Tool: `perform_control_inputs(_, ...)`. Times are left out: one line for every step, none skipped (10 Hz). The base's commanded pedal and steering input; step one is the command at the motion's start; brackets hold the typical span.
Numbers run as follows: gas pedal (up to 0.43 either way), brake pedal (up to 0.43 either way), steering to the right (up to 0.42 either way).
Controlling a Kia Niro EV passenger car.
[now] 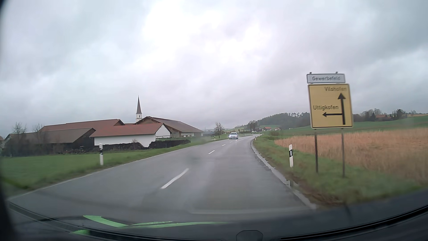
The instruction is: Follow the waypoints while adhering to traffic rules and regulations
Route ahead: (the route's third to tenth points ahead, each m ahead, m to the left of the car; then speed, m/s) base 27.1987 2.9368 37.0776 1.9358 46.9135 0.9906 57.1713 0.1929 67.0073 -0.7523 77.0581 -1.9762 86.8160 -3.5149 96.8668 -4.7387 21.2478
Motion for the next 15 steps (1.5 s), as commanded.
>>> perform_control_inputs(0.098,0.0,0.009)
perform_control_inputs(0.11,0.0,0.01)
perform_control_inputs(0.118,0.0,0.009)
perform_control_inputs(0.118,0.0,0.009)
perform_control_inputs(0.13,0.0,0.01)
perform_control_inputs(0.13,0.0,0.009)
perform_control_inputs(0.13,0.0,0.009)
perform_control_inputs(0.138,0.0,0.009)
perform_control_inputs(0.138,0.0,0.009)
perform_control_inputs(0.138,0.0,0.009)
perform_control_inputs(0.15,0.0,0.01)
perform_control_inputs(0.15,0.0,0.01)
perform_control_inputs(0.15,0.0,0.01)
perform_control_inputs(0.15,0.0,0.01)
perform_control_inputs(0.15,0.0,0.01)
